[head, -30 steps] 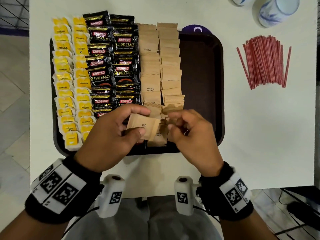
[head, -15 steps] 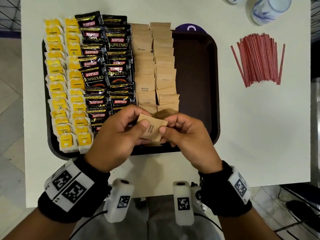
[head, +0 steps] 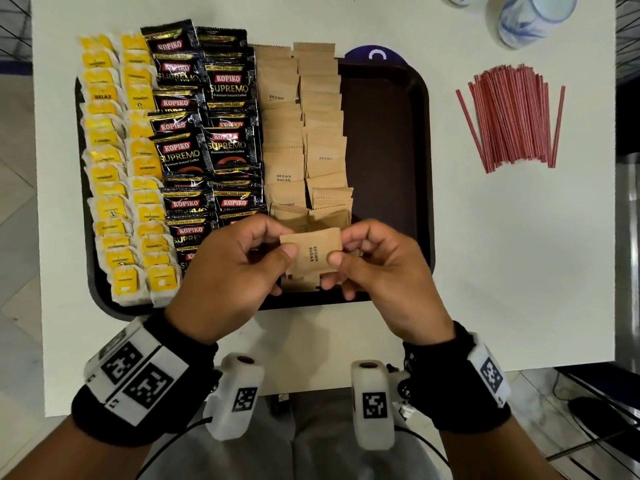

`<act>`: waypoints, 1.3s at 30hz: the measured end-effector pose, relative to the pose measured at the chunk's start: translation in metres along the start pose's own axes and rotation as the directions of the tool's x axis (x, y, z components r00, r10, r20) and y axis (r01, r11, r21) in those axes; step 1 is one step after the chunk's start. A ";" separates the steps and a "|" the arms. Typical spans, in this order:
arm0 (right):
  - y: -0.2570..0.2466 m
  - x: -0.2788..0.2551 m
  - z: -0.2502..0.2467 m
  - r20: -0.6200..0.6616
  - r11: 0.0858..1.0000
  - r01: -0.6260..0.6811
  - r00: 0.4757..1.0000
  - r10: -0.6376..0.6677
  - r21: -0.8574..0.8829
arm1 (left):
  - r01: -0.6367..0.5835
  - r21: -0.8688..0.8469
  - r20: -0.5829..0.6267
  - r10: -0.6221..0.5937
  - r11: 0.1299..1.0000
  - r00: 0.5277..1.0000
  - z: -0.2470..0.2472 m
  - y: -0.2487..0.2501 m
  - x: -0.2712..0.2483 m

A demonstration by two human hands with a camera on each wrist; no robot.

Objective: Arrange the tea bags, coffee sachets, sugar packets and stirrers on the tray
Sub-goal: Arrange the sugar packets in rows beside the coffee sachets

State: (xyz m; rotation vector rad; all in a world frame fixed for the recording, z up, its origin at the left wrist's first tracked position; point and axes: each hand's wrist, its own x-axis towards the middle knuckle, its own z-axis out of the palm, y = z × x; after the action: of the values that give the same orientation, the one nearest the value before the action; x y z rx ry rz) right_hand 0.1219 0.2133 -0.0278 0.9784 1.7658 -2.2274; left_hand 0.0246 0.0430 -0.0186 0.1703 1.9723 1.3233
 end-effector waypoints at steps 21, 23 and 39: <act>0.014 0.001 -0.014 -0.054 0.694 0.151 0.963 -0.264 -0.704 | -0.109 0.195 -0.007 0.113 0.975 0.994 -0.003 -0.005 -0.009; 0.009 -0.001 -0.015 -0.117 0.674 0.098 0.957 -0.266 -0.732 | -0.167 0.311 0.019 0.170 0.936 0.985 -0.002 0.000 -0.007; 0.013 -0.006 -0.006 -0.193 0.664 -0.027 0.965 -0.177 -0.747 | -0.153 0.740 0.084 0.136 0.655 0.987 0.046 0.011 -0.003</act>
State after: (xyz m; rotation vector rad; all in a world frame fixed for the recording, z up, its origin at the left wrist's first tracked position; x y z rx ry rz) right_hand 0.1352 0.2129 -0.0361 0.9939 2.5364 -1.1635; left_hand 0.0535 0.0806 -0.0169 0.7472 2.4181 0.4950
